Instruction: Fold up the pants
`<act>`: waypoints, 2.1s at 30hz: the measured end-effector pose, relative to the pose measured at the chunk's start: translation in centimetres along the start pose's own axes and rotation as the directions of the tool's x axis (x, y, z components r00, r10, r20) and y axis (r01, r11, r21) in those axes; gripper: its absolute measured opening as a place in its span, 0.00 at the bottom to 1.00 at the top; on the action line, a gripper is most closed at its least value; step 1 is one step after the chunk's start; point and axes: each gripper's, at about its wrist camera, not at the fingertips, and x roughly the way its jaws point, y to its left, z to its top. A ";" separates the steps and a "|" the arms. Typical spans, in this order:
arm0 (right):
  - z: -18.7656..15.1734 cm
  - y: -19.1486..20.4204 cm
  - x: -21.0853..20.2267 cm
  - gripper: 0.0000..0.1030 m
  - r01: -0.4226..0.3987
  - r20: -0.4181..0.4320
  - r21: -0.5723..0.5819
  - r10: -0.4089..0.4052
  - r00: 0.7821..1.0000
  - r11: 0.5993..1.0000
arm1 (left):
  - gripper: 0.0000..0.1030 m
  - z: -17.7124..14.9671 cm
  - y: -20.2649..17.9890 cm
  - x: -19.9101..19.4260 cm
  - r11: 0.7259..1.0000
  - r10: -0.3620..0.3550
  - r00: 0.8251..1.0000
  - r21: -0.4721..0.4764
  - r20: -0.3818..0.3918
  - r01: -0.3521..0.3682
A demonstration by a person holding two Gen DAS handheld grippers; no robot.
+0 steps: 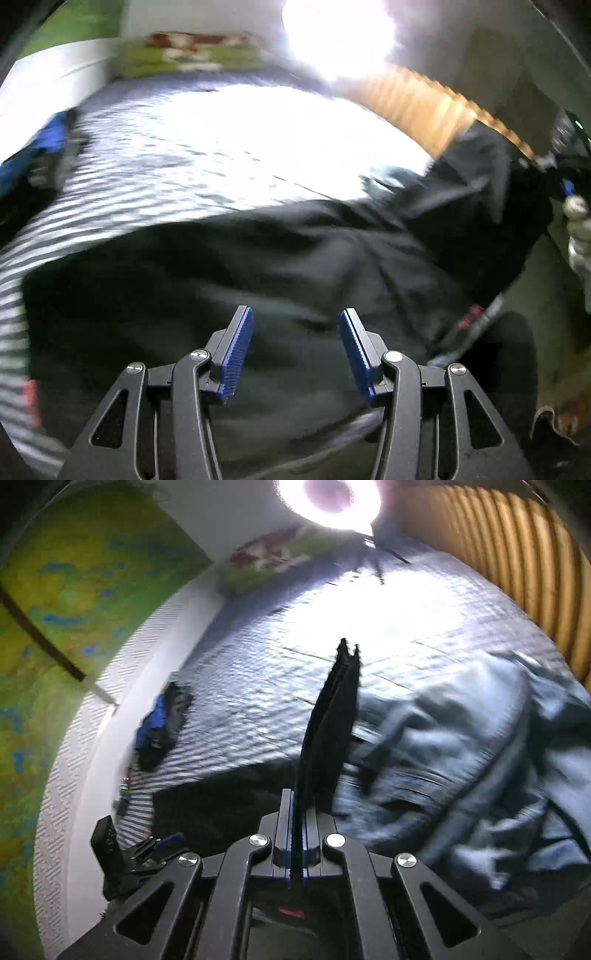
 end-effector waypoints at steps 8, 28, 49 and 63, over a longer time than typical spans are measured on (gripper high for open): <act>-0.8 13.4 7.3 0.03 -0.161 -0.069 -0.138 0.153 0.986 0.977 | 0.52 -2.7 15.2 -6.0 0.953 0.149 0.986 -0.275 0.074 -0.124; -14.2 31.0 30.5 0.03 -0.146 -0.321 -0.325 0.036 0.946 0.934 | 0.52 -8.1 25.1 -7.3 0.876 0.144 0.982 -0.476 0.118 -0.072; -11.7 27.8 20.5 0.39 -0.401 -0.294 -0.245 0.326 0.898 0.883 | 0.52 -8.3 23.4 -8.8 0.880 0.240 0.963 -0.447 0.124 -0.161; -11.9 6.8 17.8 0.42 -0.193 -0.245 -0.016 0.183 0.952 0.981 | 0.52 -3.4 10.3 -2.3 0.970 0.093 0.995 -0.222 -0.036 -0.099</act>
